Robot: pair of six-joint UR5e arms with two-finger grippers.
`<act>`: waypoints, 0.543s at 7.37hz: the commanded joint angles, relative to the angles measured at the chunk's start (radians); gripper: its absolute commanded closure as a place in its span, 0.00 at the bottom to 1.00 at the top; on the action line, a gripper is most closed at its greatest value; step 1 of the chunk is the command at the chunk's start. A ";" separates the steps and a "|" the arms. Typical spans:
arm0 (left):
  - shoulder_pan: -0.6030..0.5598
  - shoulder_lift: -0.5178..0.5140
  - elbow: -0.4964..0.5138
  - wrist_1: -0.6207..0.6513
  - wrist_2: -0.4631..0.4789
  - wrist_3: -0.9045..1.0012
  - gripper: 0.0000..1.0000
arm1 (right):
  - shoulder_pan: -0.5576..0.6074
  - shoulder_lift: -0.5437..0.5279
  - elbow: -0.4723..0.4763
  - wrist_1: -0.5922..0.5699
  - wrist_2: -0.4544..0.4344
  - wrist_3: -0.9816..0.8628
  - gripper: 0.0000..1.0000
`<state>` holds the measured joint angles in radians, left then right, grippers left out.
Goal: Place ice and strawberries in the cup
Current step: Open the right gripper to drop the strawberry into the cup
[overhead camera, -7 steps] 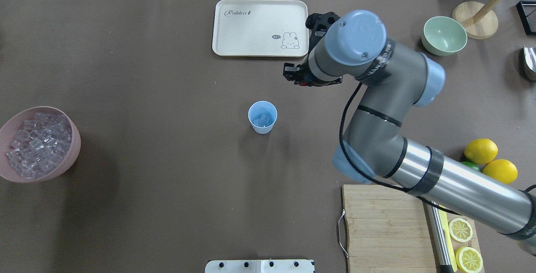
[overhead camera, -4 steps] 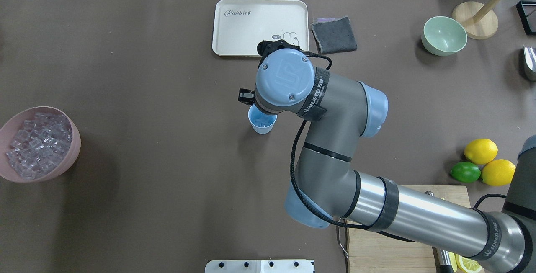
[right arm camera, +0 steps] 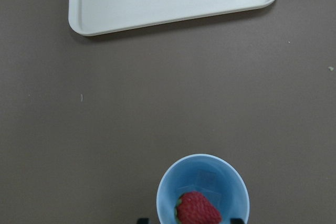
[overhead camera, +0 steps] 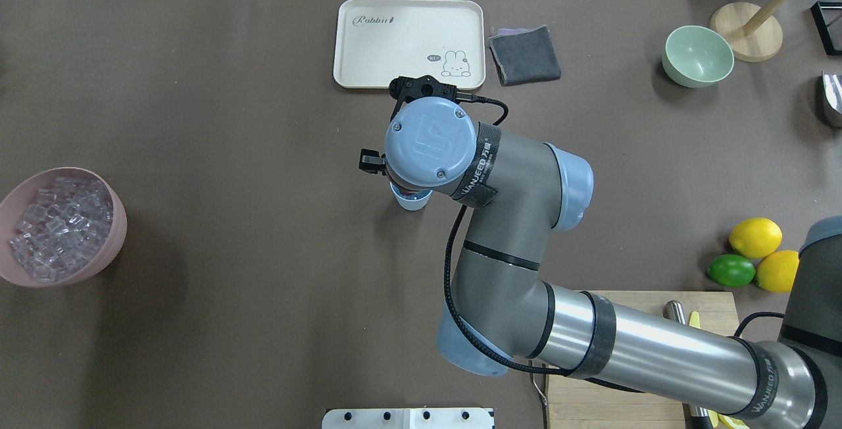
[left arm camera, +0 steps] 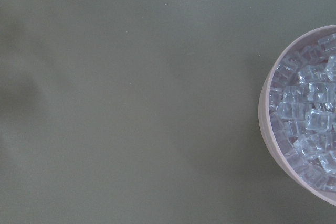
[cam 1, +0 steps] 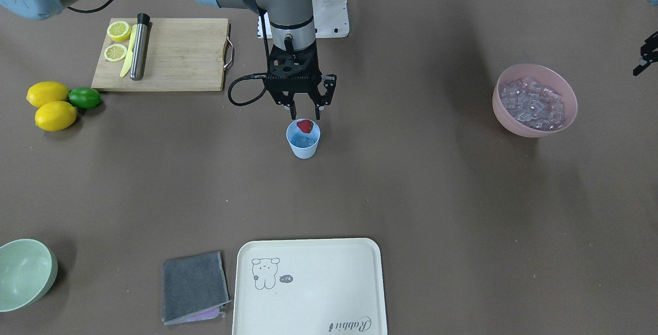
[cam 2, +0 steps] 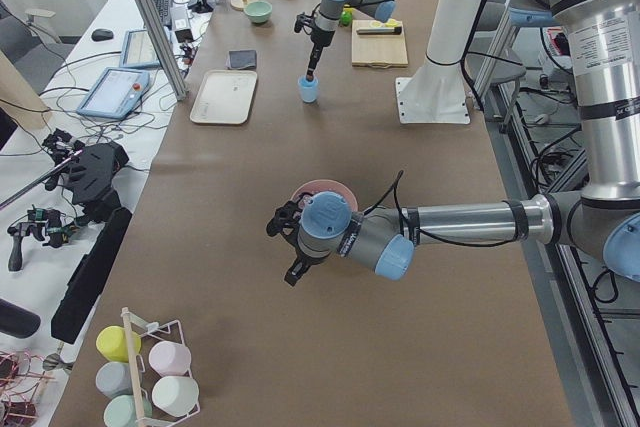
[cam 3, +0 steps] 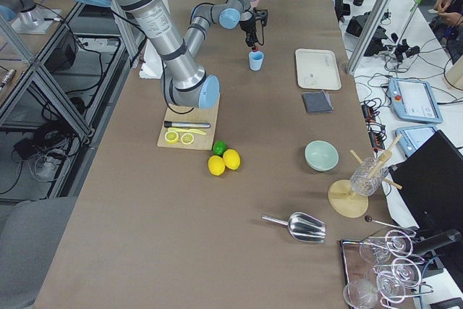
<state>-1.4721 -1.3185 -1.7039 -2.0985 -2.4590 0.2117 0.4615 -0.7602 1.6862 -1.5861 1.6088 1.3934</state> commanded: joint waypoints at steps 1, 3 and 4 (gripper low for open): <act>0.001 -0.001 0.006 0.000 0.000 0.000 0.01 | 0.016 -0.002 0.013 0.002 0.008 -0.013 0.01; 0.001 0.001 0.018 0.005 0.000 0.000 0.01 | 0.078 -0.039 0.064 0.000 0.105 -0.028 0.01; 0.001 0.018 0.020 0.009 0.002 -0.002 0.01 | 0.109 -0.135 0.138 0.003 0.191 -0.030 0.01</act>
<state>-1.4711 -1.3142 -1.6882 -2.0945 -2.4587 0.2114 0.5276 -0.8066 1.7496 -1.5850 1.7024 1.3693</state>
